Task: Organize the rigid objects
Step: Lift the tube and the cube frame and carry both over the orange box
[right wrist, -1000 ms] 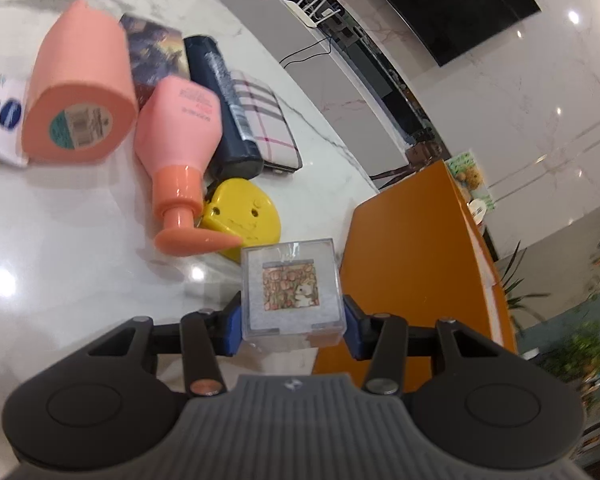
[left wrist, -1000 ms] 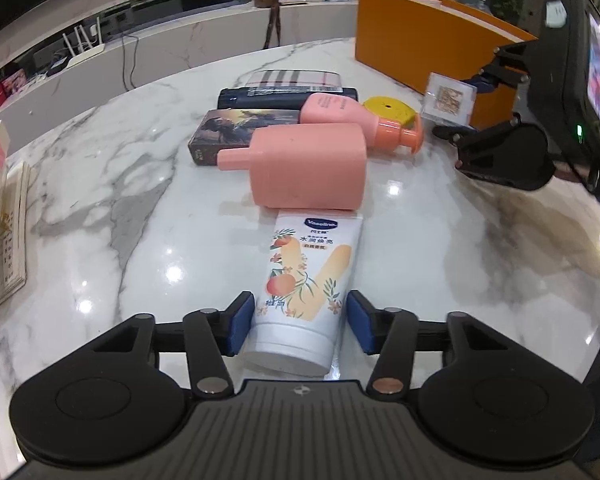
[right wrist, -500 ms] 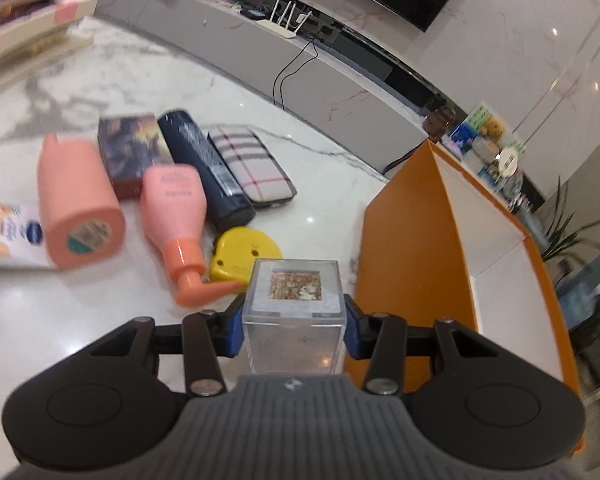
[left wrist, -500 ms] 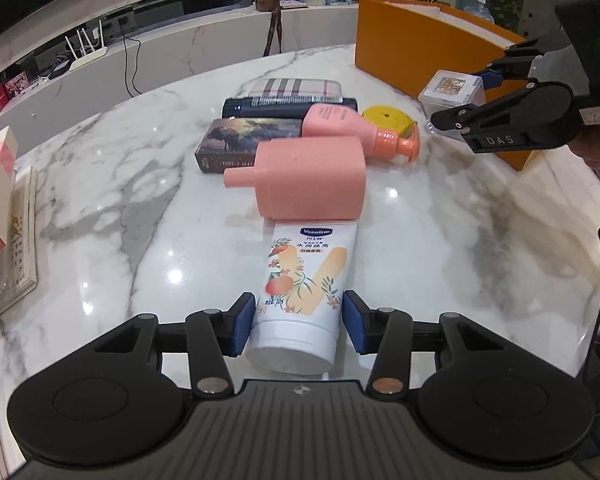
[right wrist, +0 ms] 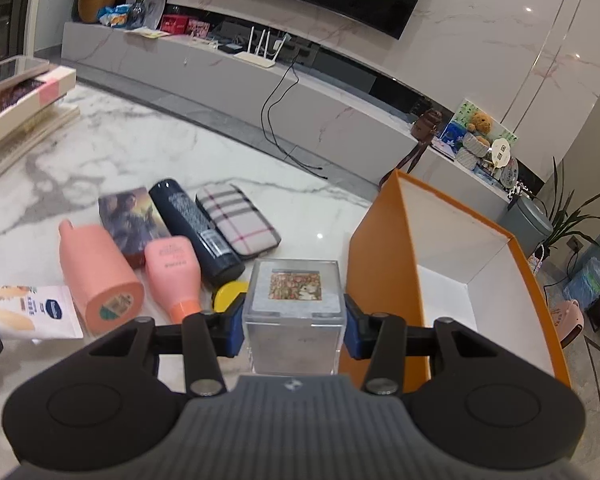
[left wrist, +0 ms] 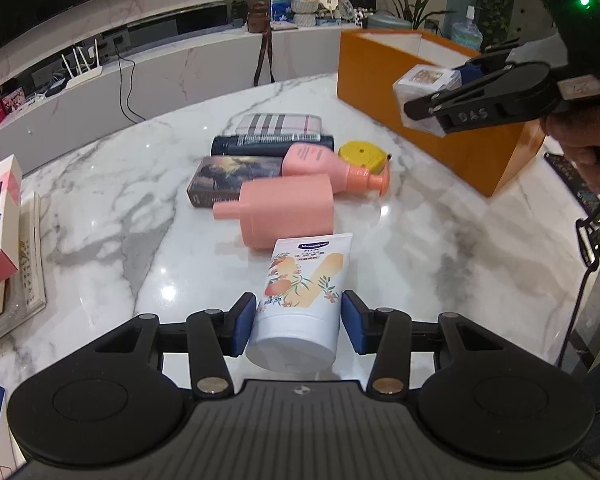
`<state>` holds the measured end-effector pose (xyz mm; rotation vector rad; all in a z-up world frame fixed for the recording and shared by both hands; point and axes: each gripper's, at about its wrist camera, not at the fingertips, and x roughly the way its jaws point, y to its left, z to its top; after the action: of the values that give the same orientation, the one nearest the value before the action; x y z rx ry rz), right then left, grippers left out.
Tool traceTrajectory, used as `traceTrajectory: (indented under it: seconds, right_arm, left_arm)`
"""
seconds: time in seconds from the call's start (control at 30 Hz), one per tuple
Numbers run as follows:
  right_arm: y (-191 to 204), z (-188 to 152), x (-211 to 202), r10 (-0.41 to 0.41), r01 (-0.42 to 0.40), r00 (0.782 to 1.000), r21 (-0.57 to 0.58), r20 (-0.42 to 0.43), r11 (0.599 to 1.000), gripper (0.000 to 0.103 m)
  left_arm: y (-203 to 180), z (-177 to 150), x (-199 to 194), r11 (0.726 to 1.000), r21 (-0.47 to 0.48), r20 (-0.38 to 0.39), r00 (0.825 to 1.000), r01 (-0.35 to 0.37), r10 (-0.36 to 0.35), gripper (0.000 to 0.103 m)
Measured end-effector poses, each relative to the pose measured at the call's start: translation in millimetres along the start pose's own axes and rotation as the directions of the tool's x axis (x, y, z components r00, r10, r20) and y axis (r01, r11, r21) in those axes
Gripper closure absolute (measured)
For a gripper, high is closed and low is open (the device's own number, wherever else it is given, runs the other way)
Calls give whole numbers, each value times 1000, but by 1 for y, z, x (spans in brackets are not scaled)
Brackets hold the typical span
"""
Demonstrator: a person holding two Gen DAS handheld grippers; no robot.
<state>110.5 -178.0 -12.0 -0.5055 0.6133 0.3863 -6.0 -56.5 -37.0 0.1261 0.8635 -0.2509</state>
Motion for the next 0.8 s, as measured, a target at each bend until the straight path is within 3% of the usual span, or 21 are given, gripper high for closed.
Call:
traceTrajectory:
  seconds: [0.37, 0.5, 0.8]
  right_arm:
    - [-6, 18, -15, 10, -12, 999, 40, 34, 999, 55]
    - [-13, 27, -19, 47, -50, 998, 83, 35, 995, 55]
    - [-81, 70, -51, 141, -156, 987, 260, 77, 953, 55]
  left_arm:
    - [5, 2, -31, 999, -42, 44, 999, 6, -4, 50]
    - [8, 10, -39, 998, -63, 56, 998, 0, 3, 50]
    - [-2, 83, -56, 999, -18, 137, 990, 27, -25, 50]
